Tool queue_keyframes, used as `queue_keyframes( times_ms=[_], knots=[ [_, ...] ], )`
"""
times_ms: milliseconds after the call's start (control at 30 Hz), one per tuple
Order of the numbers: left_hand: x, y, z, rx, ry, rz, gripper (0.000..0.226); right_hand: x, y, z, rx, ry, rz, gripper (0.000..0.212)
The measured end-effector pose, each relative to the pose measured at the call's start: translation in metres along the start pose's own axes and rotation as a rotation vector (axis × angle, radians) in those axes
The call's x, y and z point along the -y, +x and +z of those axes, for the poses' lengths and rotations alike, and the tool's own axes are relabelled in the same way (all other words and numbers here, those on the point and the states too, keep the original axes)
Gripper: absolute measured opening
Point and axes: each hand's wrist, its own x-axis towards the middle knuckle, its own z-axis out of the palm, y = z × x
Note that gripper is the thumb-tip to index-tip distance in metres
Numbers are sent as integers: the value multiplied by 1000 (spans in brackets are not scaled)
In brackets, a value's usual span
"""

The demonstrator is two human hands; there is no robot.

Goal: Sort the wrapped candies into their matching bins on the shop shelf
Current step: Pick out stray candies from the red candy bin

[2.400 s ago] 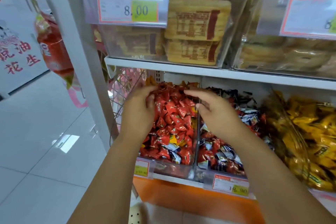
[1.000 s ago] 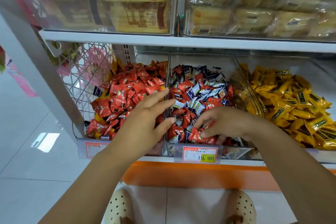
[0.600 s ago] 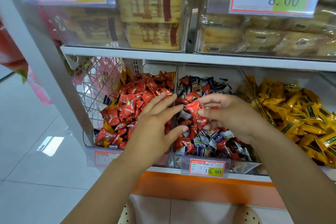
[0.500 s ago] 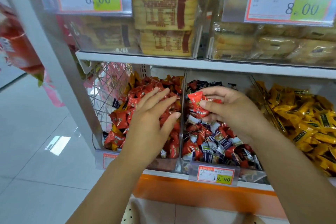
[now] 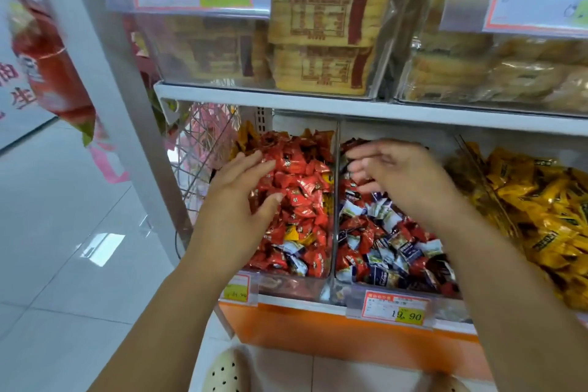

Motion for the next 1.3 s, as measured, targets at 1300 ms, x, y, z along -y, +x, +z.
queue_keyframes(
  times_ms=[1300],
  knots=[
    [-37, -16, 30, 267, -29, 187, 64, -60, -19, -2, 347, -719, 121, 51]
  ],
)
